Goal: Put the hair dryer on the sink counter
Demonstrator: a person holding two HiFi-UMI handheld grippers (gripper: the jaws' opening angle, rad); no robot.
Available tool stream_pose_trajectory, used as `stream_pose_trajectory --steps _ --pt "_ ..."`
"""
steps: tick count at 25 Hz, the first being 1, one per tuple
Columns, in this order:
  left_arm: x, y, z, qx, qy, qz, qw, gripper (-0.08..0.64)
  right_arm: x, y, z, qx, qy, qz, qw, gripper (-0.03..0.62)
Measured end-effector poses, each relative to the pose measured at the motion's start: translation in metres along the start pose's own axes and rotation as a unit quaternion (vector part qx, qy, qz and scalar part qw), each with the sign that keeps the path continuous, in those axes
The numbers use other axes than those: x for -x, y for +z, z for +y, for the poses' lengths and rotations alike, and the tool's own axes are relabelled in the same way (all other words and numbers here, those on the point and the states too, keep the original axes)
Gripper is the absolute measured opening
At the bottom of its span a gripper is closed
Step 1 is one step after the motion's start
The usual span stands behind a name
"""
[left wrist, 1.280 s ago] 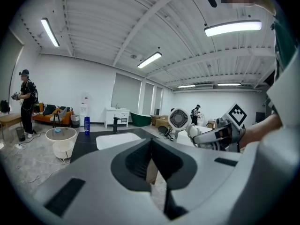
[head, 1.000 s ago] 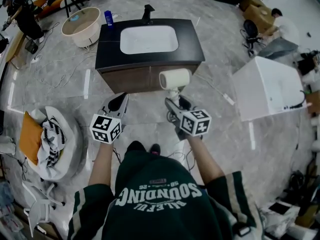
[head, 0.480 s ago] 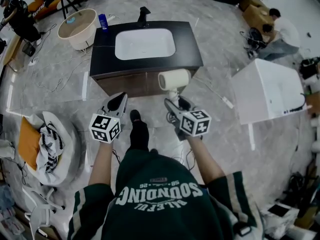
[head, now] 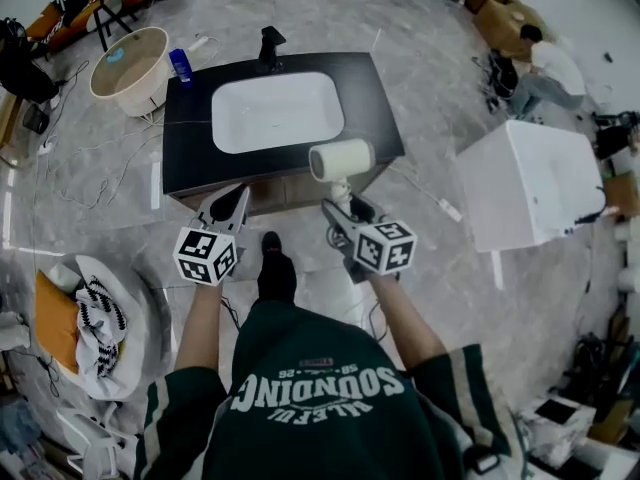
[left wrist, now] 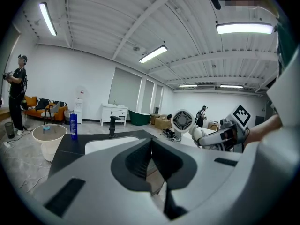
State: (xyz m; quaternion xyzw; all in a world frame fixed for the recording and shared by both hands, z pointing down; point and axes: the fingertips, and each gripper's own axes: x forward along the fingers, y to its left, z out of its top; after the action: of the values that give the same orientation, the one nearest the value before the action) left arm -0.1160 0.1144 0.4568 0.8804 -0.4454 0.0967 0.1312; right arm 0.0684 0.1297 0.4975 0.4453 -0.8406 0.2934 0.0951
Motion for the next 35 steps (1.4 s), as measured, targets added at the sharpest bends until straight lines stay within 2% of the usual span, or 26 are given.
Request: stream_pose_trajectory --steps 9,17,26,35 --pt "-0.071 0.042 0.095 0.002 -0.017 0.004 0.9998 0.002 -0.099 0.064 -0.013 -0.002 -0.01 0.007 1.0 0.216" --pt "-0.118 0.061 0.162 0.005 -0.027 0.012 0.9996 0.002 -0.166 0.105 -0.024 -0.012 -0.025 0.003 1.0 0.216" --pt "-0.158 0.07 0.175 0.008 -0.045 0.018 0.9988 0.002 -0.192 0.123 -0.036 -0.005 -0.027 0.005 1.0 0.216" --pt "-0.209 0.09 0.181 0.009 -0.038 0.015 0.9991 0.002 -0.213 0.154 -0.077 0.001 -0.018 0.006 1.0 0.216"
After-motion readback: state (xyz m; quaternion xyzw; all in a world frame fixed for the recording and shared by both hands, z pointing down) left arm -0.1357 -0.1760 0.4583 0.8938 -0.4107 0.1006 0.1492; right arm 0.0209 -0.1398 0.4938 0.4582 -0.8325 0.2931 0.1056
